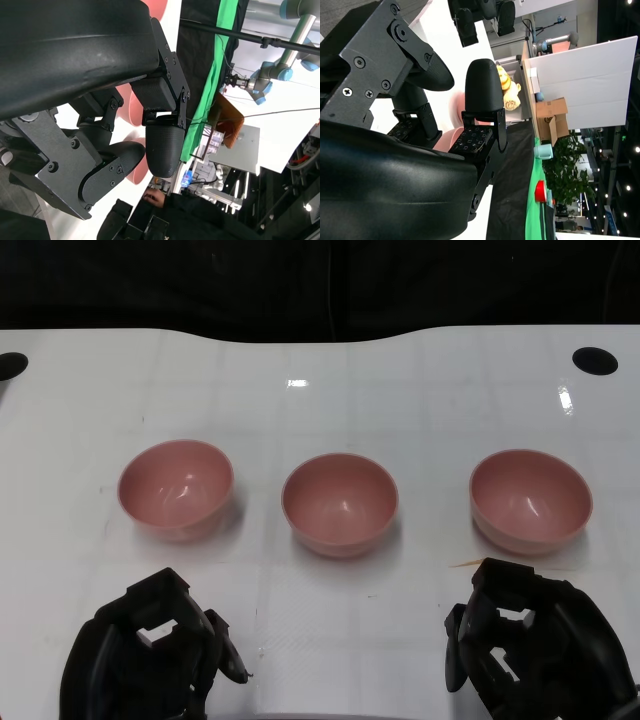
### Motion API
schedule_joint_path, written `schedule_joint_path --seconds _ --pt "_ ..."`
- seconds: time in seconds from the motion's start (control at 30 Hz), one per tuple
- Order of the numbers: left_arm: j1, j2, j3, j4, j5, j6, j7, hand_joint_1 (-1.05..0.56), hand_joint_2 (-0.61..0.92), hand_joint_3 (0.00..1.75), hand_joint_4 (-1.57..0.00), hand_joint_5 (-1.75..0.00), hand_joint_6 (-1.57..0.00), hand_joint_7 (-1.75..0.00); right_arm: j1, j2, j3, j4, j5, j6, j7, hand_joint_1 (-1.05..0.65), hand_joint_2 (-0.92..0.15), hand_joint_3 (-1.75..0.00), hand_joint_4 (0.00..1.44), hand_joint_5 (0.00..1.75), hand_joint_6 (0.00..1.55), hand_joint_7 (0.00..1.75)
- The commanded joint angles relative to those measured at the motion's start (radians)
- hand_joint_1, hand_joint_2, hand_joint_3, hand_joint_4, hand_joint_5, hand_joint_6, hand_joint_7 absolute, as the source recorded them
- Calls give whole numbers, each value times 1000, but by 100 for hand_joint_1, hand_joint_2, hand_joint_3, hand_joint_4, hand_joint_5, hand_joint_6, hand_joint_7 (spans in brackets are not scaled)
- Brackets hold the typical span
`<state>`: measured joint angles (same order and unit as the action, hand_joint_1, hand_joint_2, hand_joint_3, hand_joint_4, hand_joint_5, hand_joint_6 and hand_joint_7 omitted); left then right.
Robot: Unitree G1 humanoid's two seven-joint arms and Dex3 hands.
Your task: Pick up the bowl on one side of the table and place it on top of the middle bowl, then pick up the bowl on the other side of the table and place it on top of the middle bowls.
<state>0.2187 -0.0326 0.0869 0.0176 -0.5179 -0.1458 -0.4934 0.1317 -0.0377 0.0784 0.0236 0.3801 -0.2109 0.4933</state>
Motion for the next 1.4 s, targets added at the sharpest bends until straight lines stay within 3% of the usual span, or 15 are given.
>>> schedule_joint_path --seconds 0.03,0.57,0.73,0.83,0.9,0.93,1.0,1.07,1.1,1.4 --pt "8 12 0 -10 3 4 -16 -10 30 127 -100 -143 -96 -131 10 -9 -19 -16 5 9 2 -2 -17 -158 88 157 82 140" --pt "6 9 0 -4 8 -1 -14 -11 30 123 -99 -145 -95 -131 7 -7 -25 -16 5 12 10 -2 -19 -154 87 156 81 137" --pt "6 10 0 -7 8 0 -13 -11 31 122 -99 -145 -96 -131 5 -7 -26 -19 -33 -13 -8 -9 -29 -130 86 135 79 106" --pt "4 10 1 -3 7 -4 -17 -11 30 125 -99 -146 -95 -132 -2 -24 -23 -2 -132 -95 -30 -16 -34 -112 71 126 68 84" --pt "3 11 2 -1 5 -2 -18 -11 30 126 -99 -146 -95 -132 -6 -33 -25 6 -181 -130 -45 -18 -36 -106 68 125 66 80" --pt "2 11 3 -1 3 -1 -19 -10 29 127 -99 -146 -95 -132 -8 -38 -27 10 -204 -146 -52 -28 -45 -89 61 117 58 73" --pt "2 11 4 0 1 -1 -22 -10 29 127 -99 -146 -95 -132 -9 -52 -31 12 -253 -174 -75 -33 -53 -75 57 112 54 69" --pt "5 11 5 -3 3 -3 -25 -9 28 130 -99 -145 -95 -132 -9 -65 -35 8 -296 -200 -101 -48 -76 -27 41 102 39 67" --pt "5 11 4 -4 5 -5 -27 -9 29 130 -99 -145 -95 -132 -8 -69 -37 7 -312 -209 -111 -49 -79 -19 38 100 37 67" --pt "1 10 1 -2 12 -1 -25 -9 28 131 -100 -145 -96 -131 -21 -111 -40 -31 -455 -232 -210 -50 -82 -3 27 106 30 69"
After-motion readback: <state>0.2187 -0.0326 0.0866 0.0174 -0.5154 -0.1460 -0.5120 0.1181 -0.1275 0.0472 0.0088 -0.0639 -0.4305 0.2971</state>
